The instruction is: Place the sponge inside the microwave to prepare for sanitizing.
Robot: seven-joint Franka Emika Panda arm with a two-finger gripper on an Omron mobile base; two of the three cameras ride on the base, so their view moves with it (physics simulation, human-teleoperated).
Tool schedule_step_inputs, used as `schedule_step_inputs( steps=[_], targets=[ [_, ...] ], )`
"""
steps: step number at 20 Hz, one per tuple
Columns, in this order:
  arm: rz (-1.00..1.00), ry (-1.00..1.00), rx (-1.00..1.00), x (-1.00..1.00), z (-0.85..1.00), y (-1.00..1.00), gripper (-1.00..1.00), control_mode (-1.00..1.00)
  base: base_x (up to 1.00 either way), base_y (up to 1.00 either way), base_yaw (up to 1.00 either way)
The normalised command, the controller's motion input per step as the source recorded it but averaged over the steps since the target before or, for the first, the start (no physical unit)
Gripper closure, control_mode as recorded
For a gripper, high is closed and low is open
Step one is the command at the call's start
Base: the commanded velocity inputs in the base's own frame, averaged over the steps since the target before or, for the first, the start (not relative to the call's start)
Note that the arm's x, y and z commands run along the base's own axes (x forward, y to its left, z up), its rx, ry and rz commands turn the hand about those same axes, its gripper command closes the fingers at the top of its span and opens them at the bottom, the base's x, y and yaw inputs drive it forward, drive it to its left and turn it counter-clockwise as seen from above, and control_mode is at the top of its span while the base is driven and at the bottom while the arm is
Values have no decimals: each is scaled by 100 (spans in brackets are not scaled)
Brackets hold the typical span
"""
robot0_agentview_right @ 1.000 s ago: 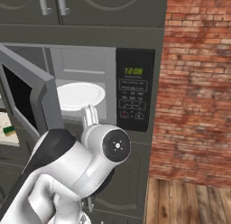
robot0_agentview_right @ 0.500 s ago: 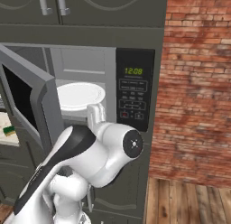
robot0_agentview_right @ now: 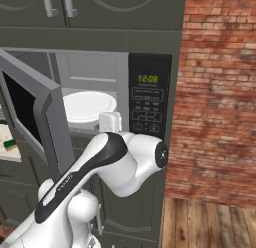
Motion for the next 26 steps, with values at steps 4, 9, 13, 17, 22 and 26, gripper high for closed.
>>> schedule_step_inputs(
  steps=[4, 9, 13, 17, 22, 26],
  targets=[
    [0, 0, 16, 31, 0, 10, -100, -100, 0, 0, 0],
    [0, 1, 13, 6, -4, 24, -100, -100, 0, 0, 0],
    [0, 9, 3, 4, -1, 25, -100, -100, 0, 0, 0],
    [0, 8, 2, 5, 0, 17, -100, -100, 0, 0, 0],
    [2, 4, 5, -6, 1, 6, -100, -100, 0, 0, 0],
    [8, 0, 6, -38, 0, 18, -100, -100, 0, 0, 0]
  ],
)
